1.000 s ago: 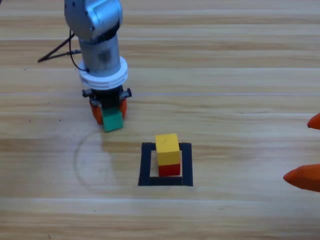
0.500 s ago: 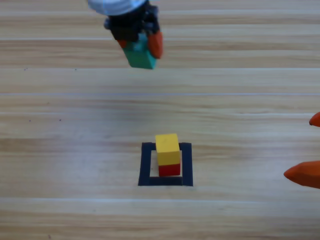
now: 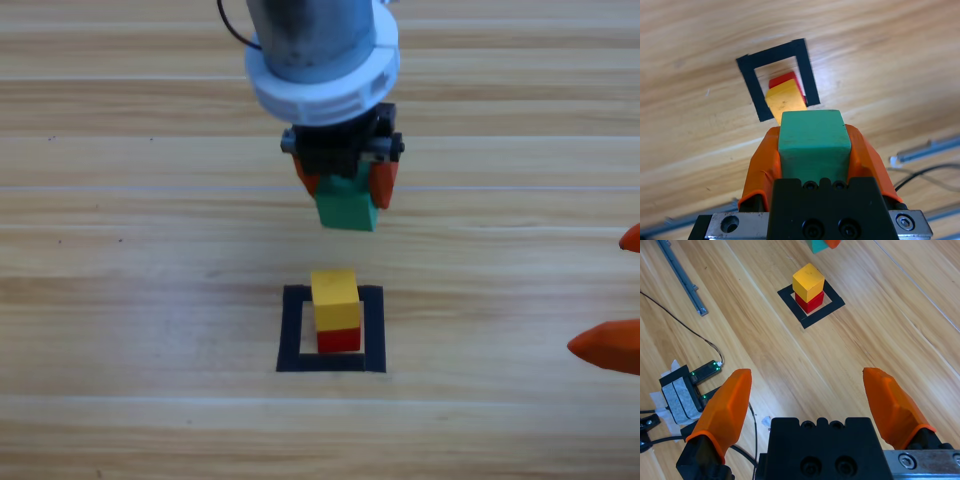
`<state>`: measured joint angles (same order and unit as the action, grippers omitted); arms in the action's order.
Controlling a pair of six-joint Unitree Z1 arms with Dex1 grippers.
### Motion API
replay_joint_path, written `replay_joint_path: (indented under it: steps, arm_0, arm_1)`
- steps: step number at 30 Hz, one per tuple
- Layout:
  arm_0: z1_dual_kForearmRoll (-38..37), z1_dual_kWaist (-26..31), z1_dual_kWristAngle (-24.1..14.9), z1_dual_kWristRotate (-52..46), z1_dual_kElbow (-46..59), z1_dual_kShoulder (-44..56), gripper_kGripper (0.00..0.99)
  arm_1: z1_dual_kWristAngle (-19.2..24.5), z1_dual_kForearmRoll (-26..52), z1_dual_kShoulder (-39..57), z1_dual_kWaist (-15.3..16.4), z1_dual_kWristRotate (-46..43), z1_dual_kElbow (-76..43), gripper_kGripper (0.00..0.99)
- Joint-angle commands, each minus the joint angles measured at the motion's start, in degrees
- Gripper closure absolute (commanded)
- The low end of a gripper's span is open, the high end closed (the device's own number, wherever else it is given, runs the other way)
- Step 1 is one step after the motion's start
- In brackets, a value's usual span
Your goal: Stack the blocks in the rectangular block: red at the bottom, yellow in the middle, green on top
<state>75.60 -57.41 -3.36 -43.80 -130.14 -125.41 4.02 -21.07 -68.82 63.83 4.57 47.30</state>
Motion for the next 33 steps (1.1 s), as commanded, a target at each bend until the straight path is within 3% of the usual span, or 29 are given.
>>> replay_joint_path:
  steps: [1, 10, 33]
  arm_0:
    - [2.3, -1.0, -4.1, -13.6, 2.2, -4.8, 0.988]
    - [3.5, -1.7, -6.7, -23.8, 1.9, -9.0, 0.988]
    - [3.3, -1.7, -3.4, -20.1, 0.0, -9.8, 0.988]
  arm_1:
    - [1.3, 0.9, 0.4, 1.7, 0.4, -1.0, 0.011]
    - [1.4, 0.9, 0.4, 1.7, 0.4, -1.2, 0.011]
    - [1.7, 0.9, 0.4, 1.7, 0.4, -1.7, 0.011]
